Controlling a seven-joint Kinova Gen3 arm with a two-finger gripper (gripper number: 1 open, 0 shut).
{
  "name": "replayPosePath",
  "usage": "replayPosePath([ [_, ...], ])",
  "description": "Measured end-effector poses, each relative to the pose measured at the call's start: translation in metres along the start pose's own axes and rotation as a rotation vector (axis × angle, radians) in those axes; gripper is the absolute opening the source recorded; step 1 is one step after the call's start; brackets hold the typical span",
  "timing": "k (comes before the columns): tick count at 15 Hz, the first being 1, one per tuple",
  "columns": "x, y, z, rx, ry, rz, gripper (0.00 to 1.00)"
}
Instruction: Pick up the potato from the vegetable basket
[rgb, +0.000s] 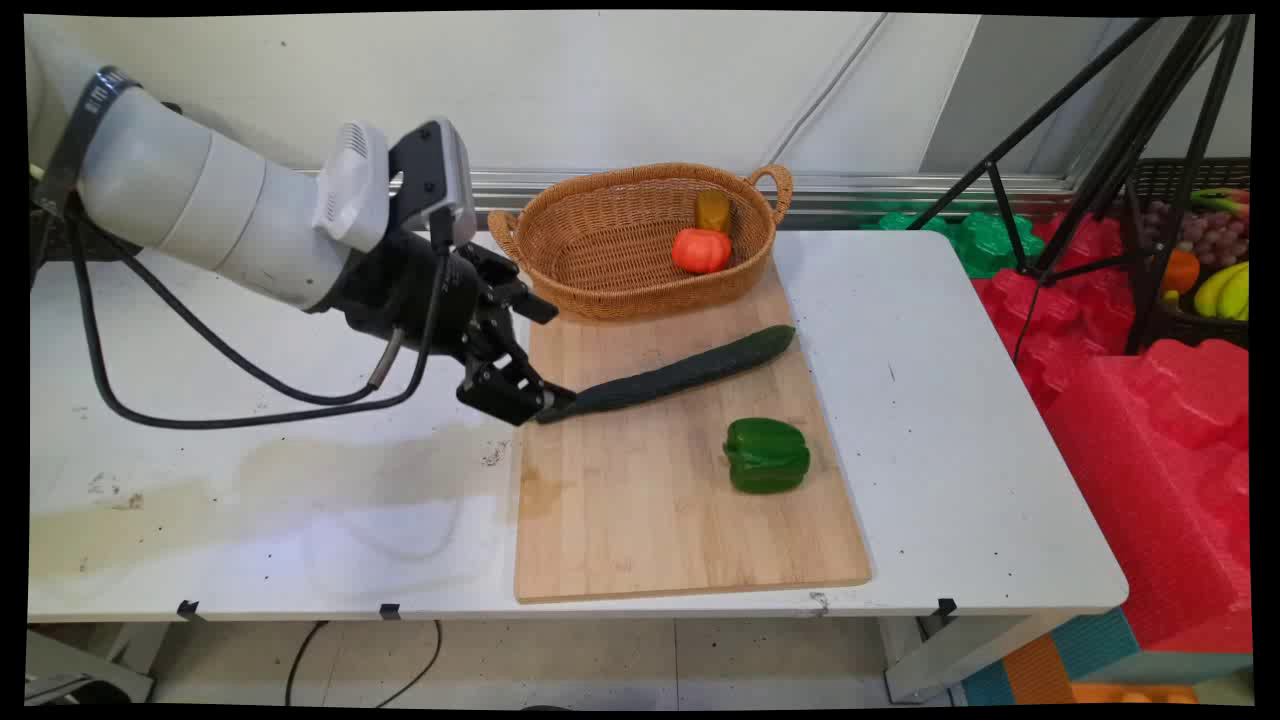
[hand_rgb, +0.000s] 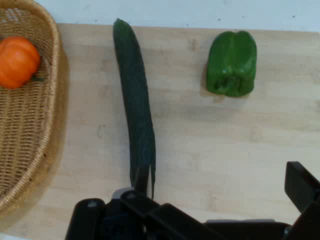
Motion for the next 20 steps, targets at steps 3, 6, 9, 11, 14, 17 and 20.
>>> replayPosePath([
  [3, 0.007, -0.007, -0.001, 0.025, 0.021, -0.020, 1.00],
  [6, 0.023, -0.024, 0.003, 0.067, 0.045, -0.052, 1.00],
  [9, 0.044, -0.047, 0.011, 0.114, 0.058, -0.092, 1.00],
  [11, 0.057, -0.063, 0.019, 0.138, 0.058, -0.112, 1.00],
  [14, 0.076, -0.088, 0.034, 0.164, 0.043, -0.138, 1.00],
  [17, 0.093, -0.113, 0.053, 0.182, 0.018, -0.159, 1.00],
  [20, 0.105, -0.133, 0.071, 0.193, -0.009, -0.163, 1.00],
])
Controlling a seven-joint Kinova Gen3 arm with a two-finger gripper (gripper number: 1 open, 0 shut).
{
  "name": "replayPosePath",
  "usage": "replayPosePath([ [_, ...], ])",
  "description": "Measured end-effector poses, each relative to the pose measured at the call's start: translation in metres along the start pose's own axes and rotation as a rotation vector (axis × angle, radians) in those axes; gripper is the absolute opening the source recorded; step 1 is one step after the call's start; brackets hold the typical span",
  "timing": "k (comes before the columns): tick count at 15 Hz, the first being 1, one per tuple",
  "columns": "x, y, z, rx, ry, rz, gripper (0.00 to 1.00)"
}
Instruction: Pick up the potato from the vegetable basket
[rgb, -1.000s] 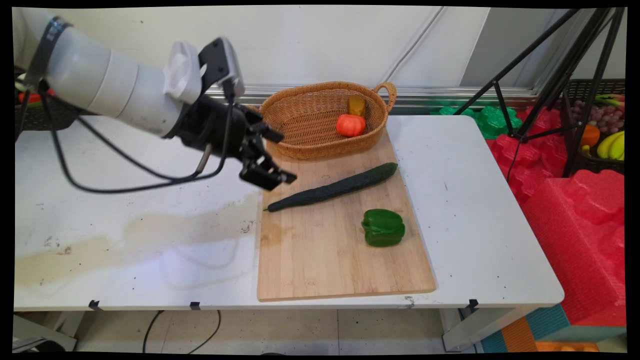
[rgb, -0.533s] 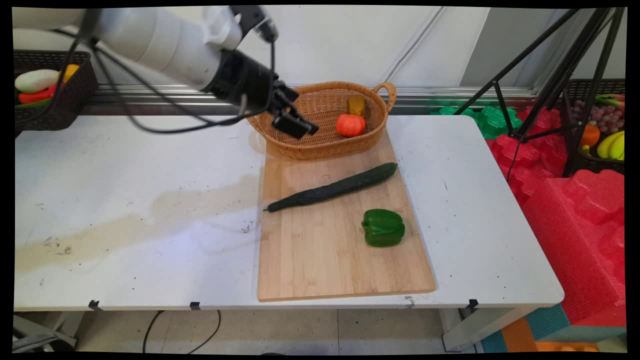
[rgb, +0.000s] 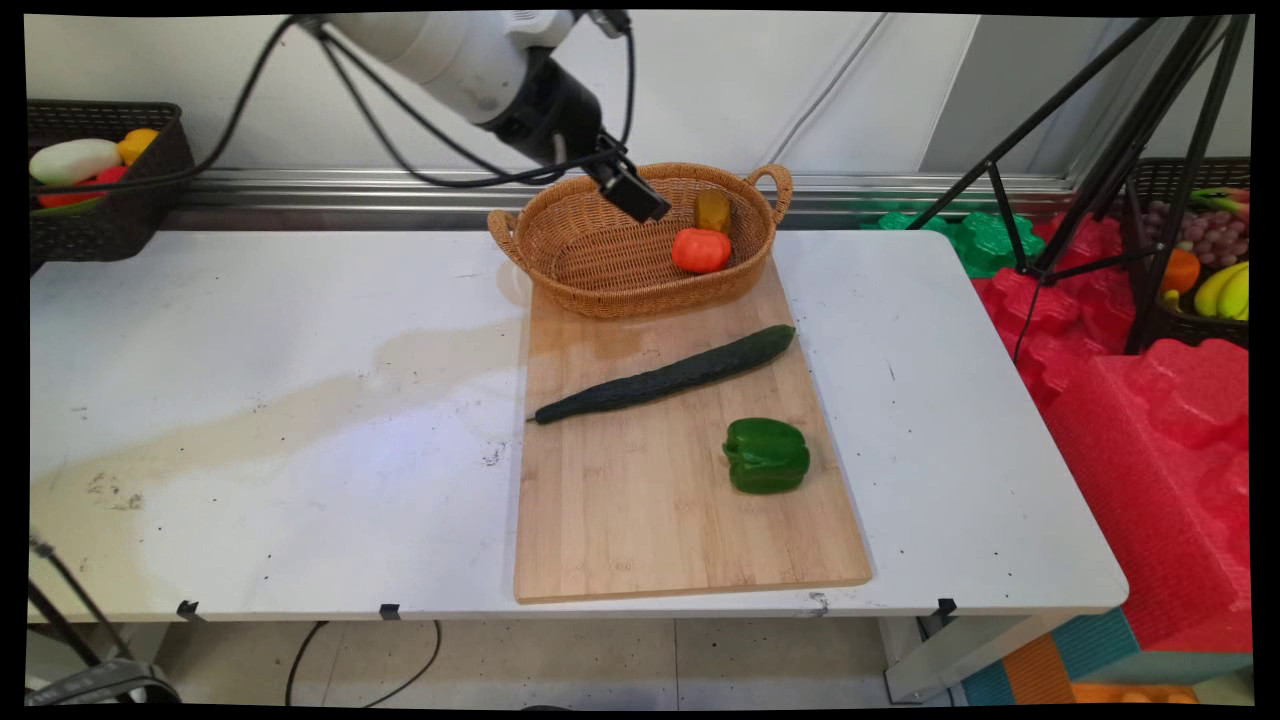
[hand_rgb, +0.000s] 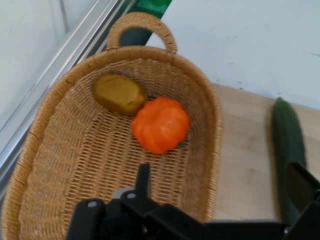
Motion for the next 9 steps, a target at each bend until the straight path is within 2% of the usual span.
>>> replayPosePath([
  [9, 0.037, -0.040, 0.074, 0.020, -0.096, 0.013, 1.00],
])
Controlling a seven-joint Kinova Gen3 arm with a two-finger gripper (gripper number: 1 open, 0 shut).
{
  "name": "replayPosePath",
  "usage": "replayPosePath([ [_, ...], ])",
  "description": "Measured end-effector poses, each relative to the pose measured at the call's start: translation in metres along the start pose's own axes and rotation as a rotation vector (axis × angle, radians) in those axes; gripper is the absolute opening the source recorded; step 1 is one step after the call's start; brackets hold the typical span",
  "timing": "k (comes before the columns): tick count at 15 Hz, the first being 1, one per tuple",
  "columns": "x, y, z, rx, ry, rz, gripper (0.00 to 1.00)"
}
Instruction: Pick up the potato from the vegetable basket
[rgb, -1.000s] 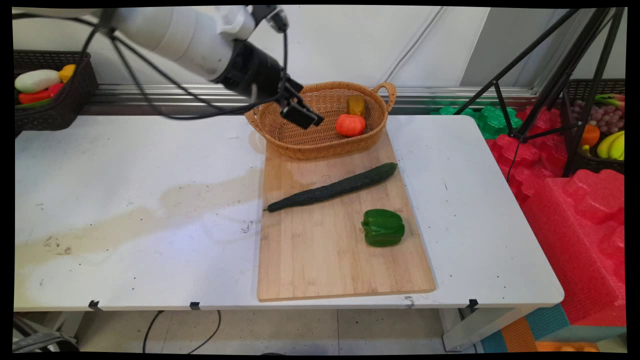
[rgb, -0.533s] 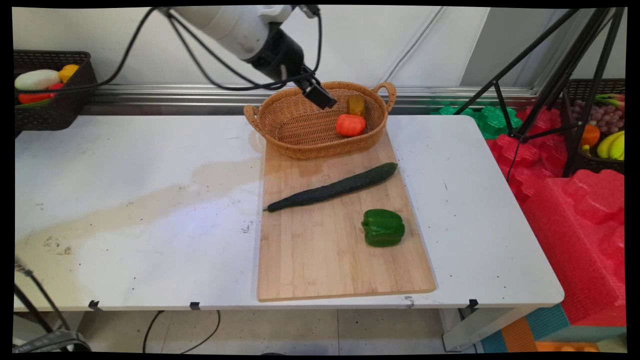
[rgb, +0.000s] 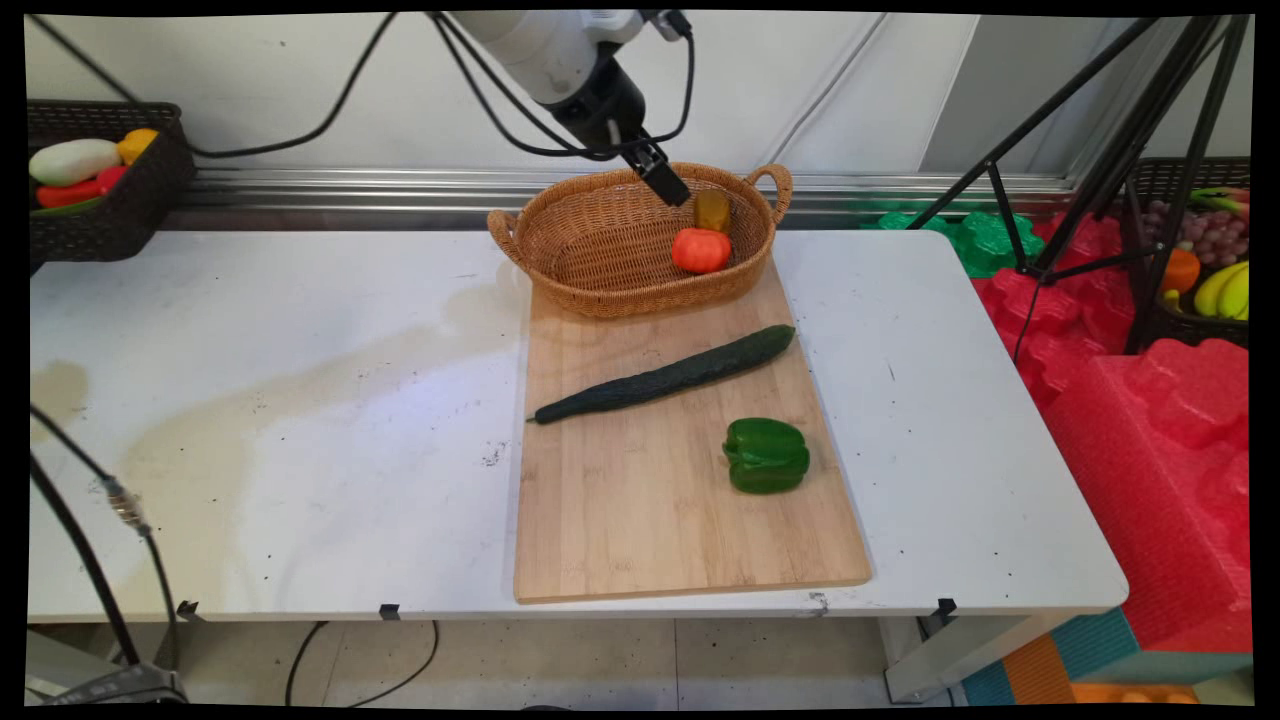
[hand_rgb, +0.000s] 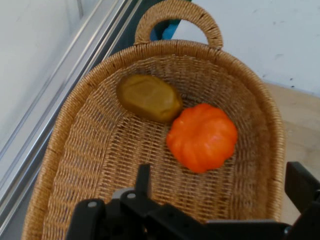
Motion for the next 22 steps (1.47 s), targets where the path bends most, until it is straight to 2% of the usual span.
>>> replayPosePath([
  [5, 0.020, -0.017, 0.046, -0.004, -0.037, -0.025, 1.00],
  [10, 0.036, -0.025, 0.081, -0.005, -0.047, -0.056, 1.00],
  [22, 0.048, -0.039, 0.166, 0.044, -0.088, -0.189, 1.00],
])
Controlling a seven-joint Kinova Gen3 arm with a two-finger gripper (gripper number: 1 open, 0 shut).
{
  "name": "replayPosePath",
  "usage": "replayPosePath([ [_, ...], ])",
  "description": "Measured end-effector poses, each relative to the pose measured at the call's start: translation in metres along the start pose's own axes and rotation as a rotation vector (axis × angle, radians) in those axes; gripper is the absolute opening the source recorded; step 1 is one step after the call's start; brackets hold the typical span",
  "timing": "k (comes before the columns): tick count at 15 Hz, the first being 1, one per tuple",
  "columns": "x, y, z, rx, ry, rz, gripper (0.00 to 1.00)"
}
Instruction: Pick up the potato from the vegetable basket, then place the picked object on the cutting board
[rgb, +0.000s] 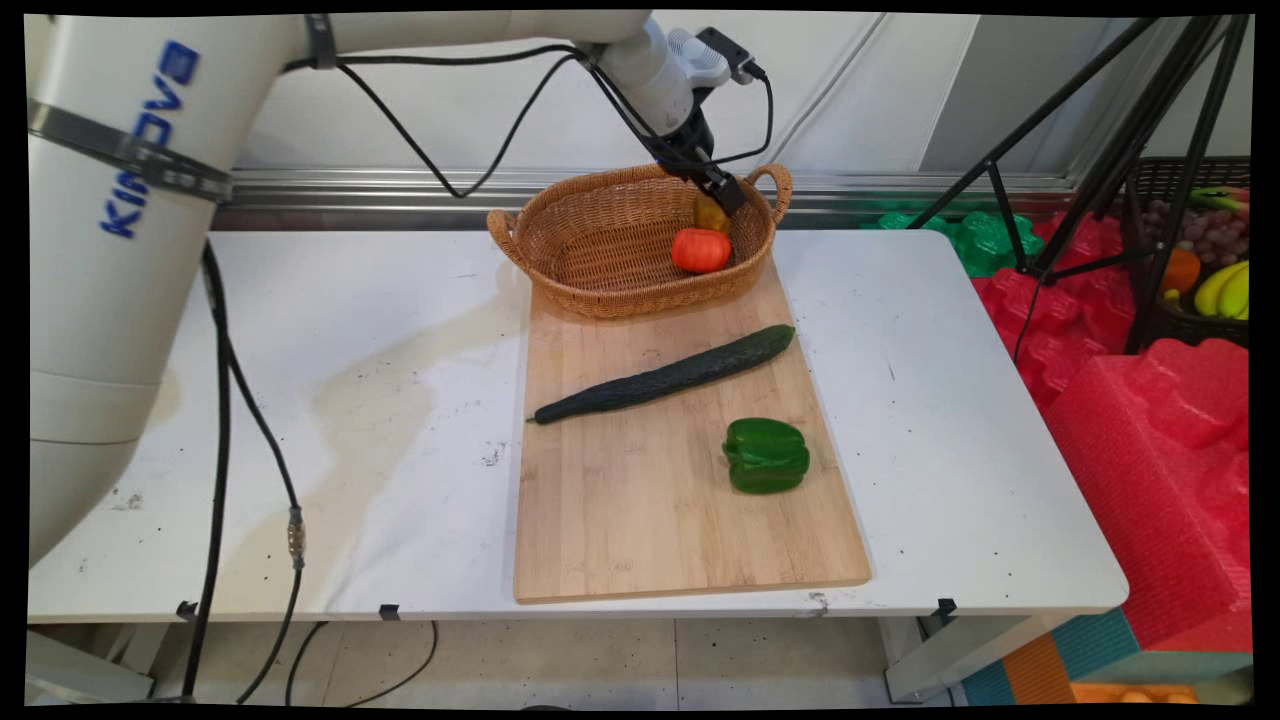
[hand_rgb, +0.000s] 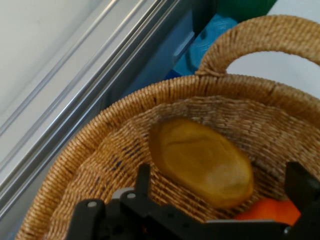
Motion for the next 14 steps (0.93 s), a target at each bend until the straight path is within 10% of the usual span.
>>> replayPosePath([
  [11, 0.001, 0.001, 0.043, 0.032, -0.021, -0.101, 1.00],
  [12, 0.001, 0.001, 0.044, 0.036, -0.018, -0.109, 0.00],
  [14, -0.001, 0.000, 0.042, 0.048, -0.006, -0.123, 0.00],
])
